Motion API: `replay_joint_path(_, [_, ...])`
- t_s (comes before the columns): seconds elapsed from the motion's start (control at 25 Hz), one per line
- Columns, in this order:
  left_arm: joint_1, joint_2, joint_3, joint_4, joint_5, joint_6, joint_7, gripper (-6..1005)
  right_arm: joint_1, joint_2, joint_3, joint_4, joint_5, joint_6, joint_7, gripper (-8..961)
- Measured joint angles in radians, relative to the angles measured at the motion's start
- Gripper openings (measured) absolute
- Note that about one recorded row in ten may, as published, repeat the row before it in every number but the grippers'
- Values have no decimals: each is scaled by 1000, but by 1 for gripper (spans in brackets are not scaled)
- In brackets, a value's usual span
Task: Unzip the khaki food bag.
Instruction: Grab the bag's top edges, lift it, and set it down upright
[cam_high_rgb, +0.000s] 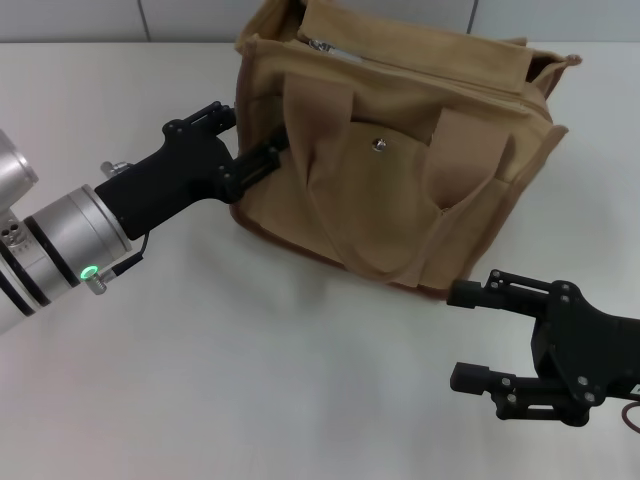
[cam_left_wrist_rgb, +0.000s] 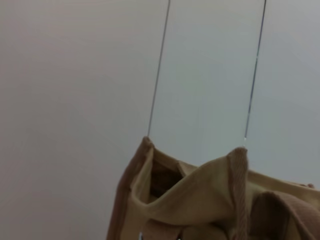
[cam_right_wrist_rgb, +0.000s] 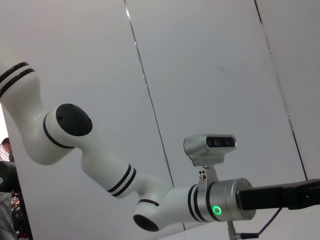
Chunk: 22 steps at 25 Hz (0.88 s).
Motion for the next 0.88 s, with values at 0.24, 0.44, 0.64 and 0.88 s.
replay_joint_path(0.24, [10, 2, -3, -5, -11, 8, 13, 556, 2, 0, 0, 0, 10, 0, 0, 783])
replay_joint_path(0.44, [12, 3, -3, -5, -12, 9, 13, 321, 5, 0, 0, 0, 10, 1, 0, 783])
replay_joint_path(0.64, [12, 3, -3, -5, -13, 11, 13, 151, 5, 0, 0, 2, 10, 13, 0, 783])
replay_joint_path(0.88, [20, 3, -41, -4, -16, 14, 14, 58, 5, 0, 0, 9, 10, 24, -1, 783])
